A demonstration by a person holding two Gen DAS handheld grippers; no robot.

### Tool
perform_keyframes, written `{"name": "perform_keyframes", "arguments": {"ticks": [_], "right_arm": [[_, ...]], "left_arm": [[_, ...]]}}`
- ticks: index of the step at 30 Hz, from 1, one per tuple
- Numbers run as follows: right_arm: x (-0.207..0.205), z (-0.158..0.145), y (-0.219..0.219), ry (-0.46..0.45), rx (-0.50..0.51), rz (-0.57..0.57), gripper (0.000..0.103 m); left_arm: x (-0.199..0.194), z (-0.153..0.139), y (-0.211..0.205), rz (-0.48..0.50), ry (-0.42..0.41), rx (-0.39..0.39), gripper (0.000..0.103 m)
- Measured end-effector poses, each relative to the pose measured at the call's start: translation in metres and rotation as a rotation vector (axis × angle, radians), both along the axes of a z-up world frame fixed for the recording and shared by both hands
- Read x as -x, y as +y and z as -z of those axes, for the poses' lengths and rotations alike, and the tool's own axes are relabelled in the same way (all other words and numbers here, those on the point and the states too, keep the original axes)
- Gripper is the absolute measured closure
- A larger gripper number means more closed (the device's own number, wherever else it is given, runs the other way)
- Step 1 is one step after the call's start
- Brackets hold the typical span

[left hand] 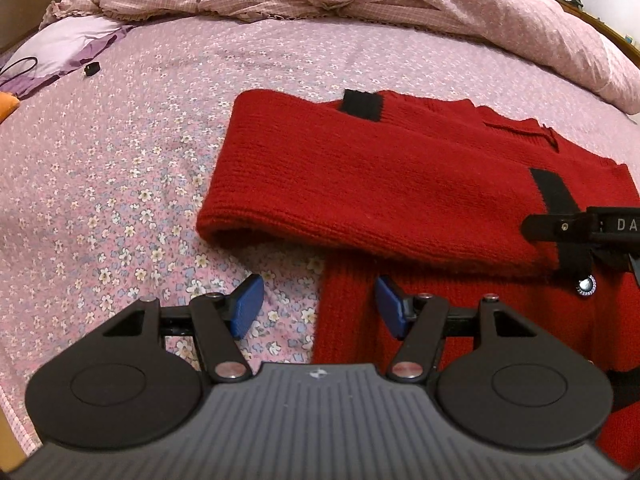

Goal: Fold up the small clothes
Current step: 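Move the right gripper to the folded sleeve's black cuff and close on it, then lift the black cuff with the right gripper and lay it back straightened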

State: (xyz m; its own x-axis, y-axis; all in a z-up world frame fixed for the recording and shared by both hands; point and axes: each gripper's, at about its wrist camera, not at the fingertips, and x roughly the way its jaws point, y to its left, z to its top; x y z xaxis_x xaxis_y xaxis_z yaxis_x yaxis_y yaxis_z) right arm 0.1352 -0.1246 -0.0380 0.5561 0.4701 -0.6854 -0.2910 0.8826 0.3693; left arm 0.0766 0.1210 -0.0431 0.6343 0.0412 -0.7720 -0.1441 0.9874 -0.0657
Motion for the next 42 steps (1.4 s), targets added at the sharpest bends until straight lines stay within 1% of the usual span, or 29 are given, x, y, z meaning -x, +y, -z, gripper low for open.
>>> {"name": "perform_keyframes", "arguments": {"ticks": [6,10,12,14,15,16,17,18,21,23,28,31,35,39,42], "right_arm": [[0.006,-0.005,0.001,0.018,-0.005,-0.01,0.048],[0.009,-0.009,0.002,0.025,-0.052,-0.023,0.048],[0.009,-0.012,0.004,0.022,-0.071,-0.023,0.048],[0.008,-0.016,0.007,-0.002,-0.08,-0.031,0.049],[0.007,-0.018,0.008,-0.016,-0.077,-0.032,0.052],[0.006,-0.019,0.01,-0.029,-0.072,-0.034,0.059],[0.004,-0.02,0.011,-0.036,-0.066,-0.041,0.077],[0.003,-0.022,0.012,-0.038,-0.061,-0.047,0.088],[0.0,-0.03,0.015,-0.06,-0.061,-0.072,0.089],[-0.001,-0.042,0.016,-0.096,-0.063,-0.083,0.09],[-0.009,-0.079,0.009,-0.19,-0.1,-0.071,0.09],[-0.014,-0.103,0.001,-0.241,-0.115,-0.059,0.09],[-0.019,-0.133,-0.013,-0.322,-0.118,-0.034,0.091],[-0.019,-0.155,-0.037,-0.393,-0.109,0.011,0.091],[-0.018,-0.166,-0.057,-0.43,-0.103,0.06,0.091]], "left_arm": [[-0.001,0.002,0.001,0.0,-0.001,-0.001,0.036],[-0.004,0.004,0.0,0.0,-0.001,-0.009,0.036],[-0.005,0.004,-0.001,0.002,-0.001,-0.012,0.036],[-0.005,0.004,0.0,0.002,-0.002,-0.008,0.035],[-0.005,0.004,0.001,0.0,-0.003,-0.005,0.035],[-0.005,0.004,0.001,-0.004,-0.004,-0.001,0.035],[-0.005,0.004,0.001,-0.007,-0.005,0.002,0.035],[-0.006,0.004,0.002,-0.01,-0.007,0.005,0.035],[-0.007,0.002,0.002,-0.014,-0.012,0.004,0.035],[-0.008,0.0,0.001,-0.016,-0.02,-0.001,0.035],[-0.014,-0.008,-0.001,-0.02,-0.05,-0.013,0.035],[-0.016,-0.011,-0.005,-0.003,-0.065,-0.021,0.035],[-0.019,-0.009,-0.015,0.02,-0.073,-0.051,0.035],[-0.027,-0.003,-0.018,-0.001,-0.057,-0.078,0.035],[-0.032,0.0,-0.015,-0.026,-0.049,-0.071,0.035]]}}
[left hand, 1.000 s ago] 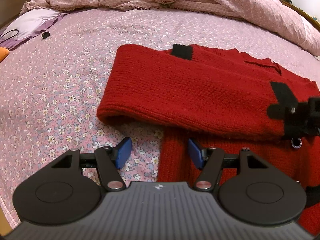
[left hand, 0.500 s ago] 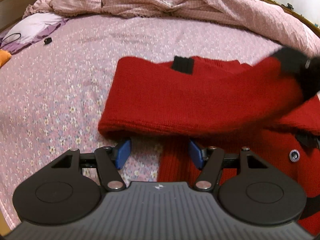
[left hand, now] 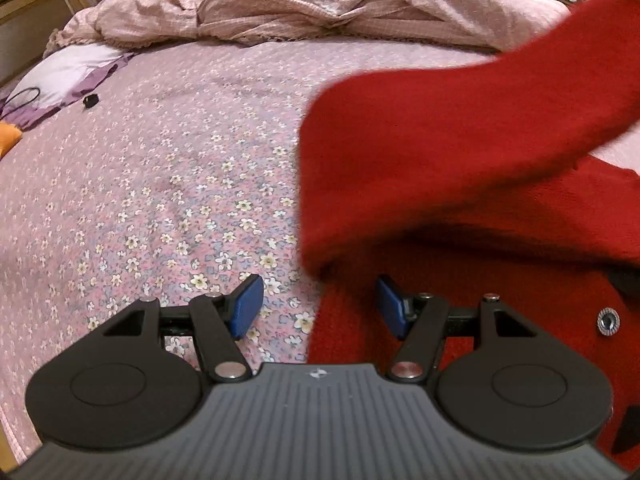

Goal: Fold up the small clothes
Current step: 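Lift the black cuff with the right gripper and lay it back straightened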

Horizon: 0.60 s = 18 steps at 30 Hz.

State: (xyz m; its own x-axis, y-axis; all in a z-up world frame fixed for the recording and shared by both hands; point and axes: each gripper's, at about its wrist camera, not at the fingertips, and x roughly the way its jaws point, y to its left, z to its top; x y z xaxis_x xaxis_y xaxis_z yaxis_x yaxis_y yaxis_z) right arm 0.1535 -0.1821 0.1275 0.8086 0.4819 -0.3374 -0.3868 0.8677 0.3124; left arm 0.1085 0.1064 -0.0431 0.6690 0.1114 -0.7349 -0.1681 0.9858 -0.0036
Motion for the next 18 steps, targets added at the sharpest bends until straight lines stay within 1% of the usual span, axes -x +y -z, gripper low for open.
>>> {"name": "perform_keyframes", "arguments": {"ticks": [3,7,11,14,18], "right_arm": [[0.001,-0.003,-0.025,-0.011,-0.003,0.06,0.091],[0.0,0.013,-0.051,0.023,-0.015,0.127,0.091],[-0.003,0.051,-0.062,0.101,0.01,0.159,0.091],[-0.005,0.083,-0.071,0.176,0.008,0.181,0.091],[-0.008,0.121,-0.075,0.251,0.028,0.217,0.091]], "left_arm": [[-0.003,0.002,0.003,-0.015,0.004,0.011,0.036],[-0.003,0.005,0.002,-0.015,0.004,0.005,0.035],[-0.005,0.006,0.001,-0.015,0.005,-0.001,0.035],[-0.005,0.006,0.002,-0.015,0.006,-0.004,0.035],[-0.004,0.002,-0.001,-0.012,0.016,-0.018,0.035]]}}
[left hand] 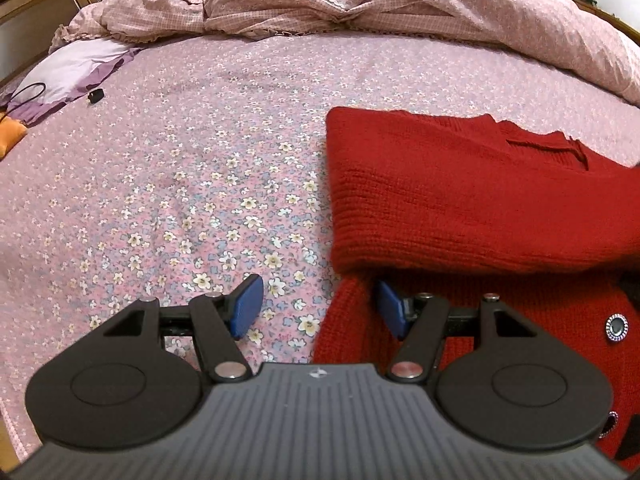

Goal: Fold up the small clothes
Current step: 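Lift the black cuff with the right gripper and lay it back straightened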

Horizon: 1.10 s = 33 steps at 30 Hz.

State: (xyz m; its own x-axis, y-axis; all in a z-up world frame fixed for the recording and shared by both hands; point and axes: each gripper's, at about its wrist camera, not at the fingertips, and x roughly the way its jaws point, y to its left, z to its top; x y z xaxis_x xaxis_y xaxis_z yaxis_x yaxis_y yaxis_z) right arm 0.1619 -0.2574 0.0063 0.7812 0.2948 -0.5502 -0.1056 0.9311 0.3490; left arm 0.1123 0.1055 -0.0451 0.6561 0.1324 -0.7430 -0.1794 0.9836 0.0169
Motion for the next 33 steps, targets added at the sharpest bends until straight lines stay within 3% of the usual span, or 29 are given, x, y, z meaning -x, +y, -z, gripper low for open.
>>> {"name": "perform_keyframes", "arguments": {"ticks": [7,13,16,19,23,26,29,33], "right_arm": [[-0.002,0.046,-0.008,0.095,-0.017,0.039,0.089],[0.001,0.048,-0.013,0.068,-0.037,0.022,0.088],[0.011,0.034,-0.011,-0.03,-0.012,0.01,0.09],[0.016,0.016,-0.002,-0.116,0.065,0.006,0.09],[0.005,0.025,0.006,-0.077,0.167,-0.004,0.09],[-0.003,0.044,0.002,0.007,0.169,0.012,0.087],[-0.001,0.05,-0.008,-0.001,0.126,0.019,0.087],[0.007,0.036,-0.017,-0.008,0.112,0.032,0.083]], "left_arm": [[0.013,-0.025,-0.006,0.047,-0.038,0.025,0.035],[0.008,-0.044,-0.022,0.108,-0.085,0.045,0.035],[-0.002,-0.046,-0.034,0.133,-0.101,0.036,0.035],[-0.016,-0.043,-0.044,0.173,-0.135,0.04,0.035],[-0.042,-0.025,-0.054,0.205,-0.107,0.047,0.035],[-0.056,-0.011,-0.06,0.206,-0.077,0.013,0.035],[-0.062,-0.009,-0.065,0.227,-0.061,-0.028,0.035],[-0.064,-0.009,-0.064,0.238,-0.048,-0.034,0.034]]}}
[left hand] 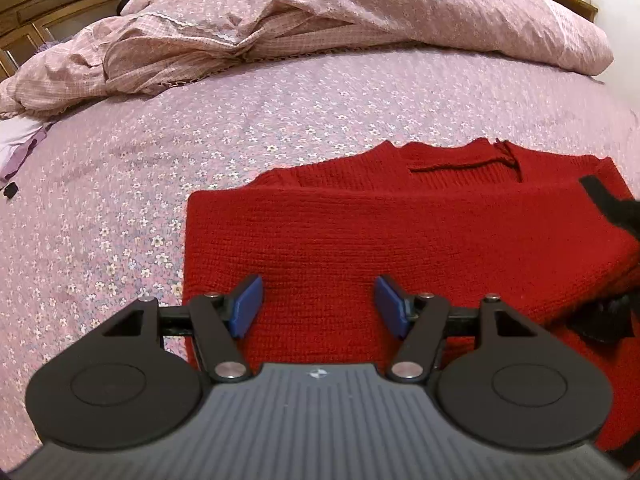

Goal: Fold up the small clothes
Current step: 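Lift the black cuff with the right gripper and lay it back straightened, then open the right gripper and withdraw it from the cuff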

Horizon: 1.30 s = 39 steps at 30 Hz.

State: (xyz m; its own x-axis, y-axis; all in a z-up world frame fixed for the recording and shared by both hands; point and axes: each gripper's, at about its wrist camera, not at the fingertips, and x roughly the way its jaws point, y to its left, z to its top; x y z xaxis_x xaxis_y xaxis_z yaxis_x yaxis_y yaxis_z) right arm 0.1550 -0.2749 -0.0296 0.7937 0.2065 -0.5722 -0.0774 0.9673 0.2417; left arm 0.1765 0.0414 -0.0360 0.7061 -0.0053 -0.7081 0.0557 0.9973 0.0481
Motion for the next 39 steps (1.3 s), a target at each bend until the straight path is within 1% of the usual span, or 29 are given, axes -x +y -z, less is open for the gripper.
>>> {"name": "perform_keyframes", "arguments": {"ticks": [2,4,7,9,11,12,13,16,19,25,26,28,29,30,32,35,39], "right_arm": [[0.009,-0.013,-0.001,-0.025,0.018,0.0,0.083],[0.016,-0.023,-0.003,-0.046,0.007,-0.022,0.083],[0.022,-0.026,0.003,-0.051,0.02,-0.074,0.083],[0.019,-0.016,0.01,-0.018,0.036,-0.105,0.083],[0.009,0.001,0.014,0.044,0.073,-0.091,0.086],[0.006,0.009,0.013,0.047,0.069,-0.084,0.087],[0.004,0.013,0.011,0.026,0.053,-0.078,0.088],[-0.003,0.016,0.008,0.023,0.018,-0.06,0.088],[-0.004,0.019,0.012,0.0,0.051,-0.068,0.088],[0.004,0.014,0.003,-0.003,-0.028,-0.05,0.087],[0.006,0.012,0.001,0.001,-0.047,-0.047,0.086],[0.011,0.009,-0.004,0.013,-0.085,-0.044,0.08],[0.014,0.007,-0.006,0.015,-0.104,-0.044,0.074],[0.019,0.004,-0.009,0.014,-0.117,-0.039,0.065],[0.029,-0.002,-0.011,0.009,-0.109,-0.022,0.051],[0.043,-0.008,-0.014,0.001,-0.095,-0.026,0.051],[0.064,-0.016,-0.016,0.017,-0.067,-0.031,0.051]], "left_arm": [[-0.001,0.002,0.003,-0.002,0.001,0.015,0.033],[-0.003,0.004,0.003,-0.004,0.0,0.021,0.031],[-0.007,0.007,0.002,-0.006,-0.003,0.015,0.028],[-0.01,0.009,0.001,-0.001,-0.007,0.011,0.026],[-0.011,0.01,0.002,0.005,-0.013,0.014,0.025],[-0.011,0.011,0.003,0.008,-0.017,0.018,0.025],[-0.011,0.012,0.003,0.01,-0.02,0.021,0.025],[-0.011,0.012,0.002,0.005,-0.028,0.014,0.024],[-0.011,0.011,-0.001,-0.004,-0.031,-0.001,0.024],[0.002,-0.004,0.002,-0.022,-0.026,-0.001,0.024],[0.005,-0.007,0.003,-0.025,-0.025,-0.005,0.024],[0.013,-0.013,0.005,-0.033,-0.023,-0.013,0.024],[0.017,-0.016,0.007,-0.039,-0.023,-0.016,0.024],[0.022,-0.019,0.009,-0.043,-0.025,-0.015,0.024],[0.031,-0.025,0.013,-0.045,-0.028,-0.009,0.024],[0.049,-0.031,0.02,-0.047,-0.03,-0.002,0.024],[0.077,-0.036,0.031,-0.057,-0.02,0.01,0.024]]}}
